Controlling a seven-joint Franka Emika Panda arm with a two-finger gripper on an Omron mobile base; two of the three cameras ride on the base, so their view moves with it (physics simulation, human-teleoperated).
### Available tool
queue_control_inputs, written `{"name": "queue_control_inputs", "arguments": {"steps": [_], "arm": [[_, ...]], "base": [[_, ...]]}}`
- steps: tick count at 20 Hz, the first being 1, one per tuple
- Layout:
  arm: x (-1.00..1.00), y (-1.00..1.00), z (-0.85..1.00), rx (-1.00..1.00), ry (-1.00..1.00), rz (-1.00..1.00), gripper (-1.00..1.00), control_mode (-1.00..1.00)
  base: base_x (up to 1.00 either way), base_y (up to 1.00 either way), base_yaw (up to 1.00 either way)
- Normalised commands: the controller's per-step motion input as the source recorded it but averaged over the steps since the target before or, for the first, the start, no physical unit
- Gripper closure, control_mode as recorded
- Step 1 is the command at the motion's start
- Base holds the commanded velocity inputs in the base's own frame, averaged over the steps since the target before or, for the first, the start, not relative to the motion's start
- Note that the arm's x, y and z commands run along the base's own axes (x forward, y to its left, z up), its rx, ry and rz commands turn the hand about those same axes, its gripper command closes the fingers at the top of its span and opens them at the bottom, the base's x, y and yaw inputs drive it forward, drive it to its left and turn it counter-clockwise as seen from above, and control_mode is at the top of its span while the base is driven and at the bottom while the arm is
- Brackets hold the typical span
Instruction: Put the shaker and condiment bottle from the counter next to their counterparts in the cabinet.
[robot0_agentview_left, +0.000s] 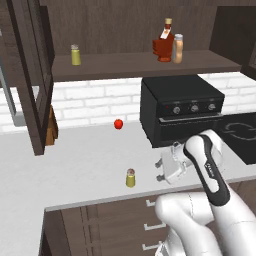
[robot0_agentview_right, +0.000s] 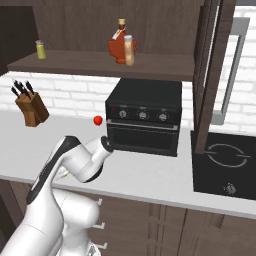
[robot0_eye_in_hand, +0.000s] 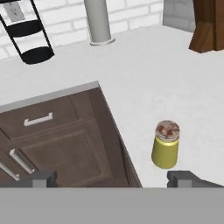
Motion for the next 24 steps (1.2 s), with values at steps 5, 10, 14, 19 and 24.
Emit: {"name": "queue_control_inputs", "arguments": {"steps": [5,10,14,19,24], "arm": [[0.13,0.32,-0.58,0.0,-0.06,0.0,-1.0,-1.0],[-0.12,0.33,-0.48,0.0,0.0,0.03,-1.0,-1.0],[-0.01,0.21,-0.32,0.0,0.0,0.02,-1.0,-1.0],[0.0,0.03,-0.13,0.0,-0.02,0.0,-1.0,-1.0],[-0.02,0.04,-0.19,0.0,-0.03,0.0,-1.0,-1.0]], "base": [[0.0,0.0,0.0],[0.0,0.0,0.0],[0.0,0.0,0.0],[0.0,0.0,0.0],[0.0,0.0,0.0]]}}
